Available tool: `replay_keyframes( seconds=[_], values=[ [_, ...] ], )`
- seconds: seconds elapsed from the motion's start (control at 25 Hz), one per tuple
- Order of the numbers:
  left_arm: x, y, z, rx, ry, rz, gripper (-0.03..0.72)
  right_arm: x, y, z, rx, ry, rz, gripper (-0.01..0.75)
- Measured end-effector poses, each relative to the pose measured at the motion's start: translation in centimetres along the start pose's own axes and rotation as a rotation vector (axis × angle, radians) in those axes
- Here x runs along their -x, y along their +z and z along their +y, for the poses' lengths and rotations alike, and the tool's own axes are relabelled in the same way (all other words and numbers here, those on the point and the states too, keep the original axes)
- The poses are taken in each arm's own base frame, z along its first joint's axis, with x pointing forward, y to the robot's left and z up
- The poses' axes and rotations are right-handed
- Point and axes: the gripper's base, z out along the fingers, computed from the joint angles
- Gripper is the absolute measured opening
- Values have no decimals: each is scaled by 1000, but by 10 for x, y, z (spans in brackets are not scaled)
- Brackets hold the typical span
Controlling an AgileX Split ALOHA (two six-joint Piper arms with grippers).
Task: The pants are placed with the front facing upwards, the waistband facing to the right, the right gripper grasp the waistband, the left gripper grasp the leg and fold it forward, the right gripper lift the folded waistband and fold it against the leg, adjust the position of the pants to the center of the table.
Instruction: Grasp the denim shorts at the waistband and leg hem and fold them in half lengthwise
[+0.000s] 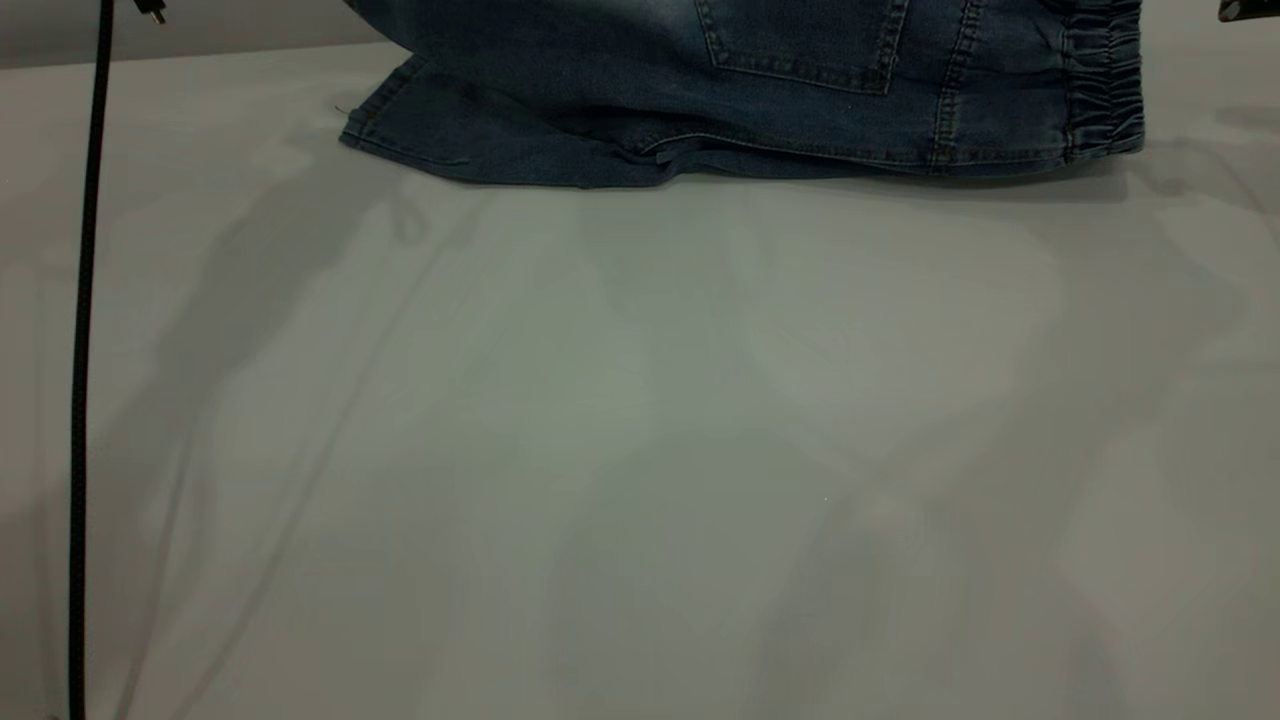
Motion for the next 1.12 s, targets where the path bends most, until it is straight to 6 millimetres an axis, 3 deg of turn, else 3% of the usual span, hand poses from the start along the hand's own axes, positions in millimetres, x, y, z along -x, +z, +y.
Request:
replay_keyframes(
  seconds=[0.52,0.68,0.92,1.12],
  values=[
    [1,0,-1,-9,-23,-4,78,0,0,0,4,-3,3,563],
    [1,0,-1,-8,-23,-6,185,0,0,0,4,-3,4,563],
    [1,0,0,-5,-22,-12,410,0,0,0,5,-3,4,563],
    [1,0,0,-4,-22,-14,471,0,0,1,6,-3,5,563]
  ],
)
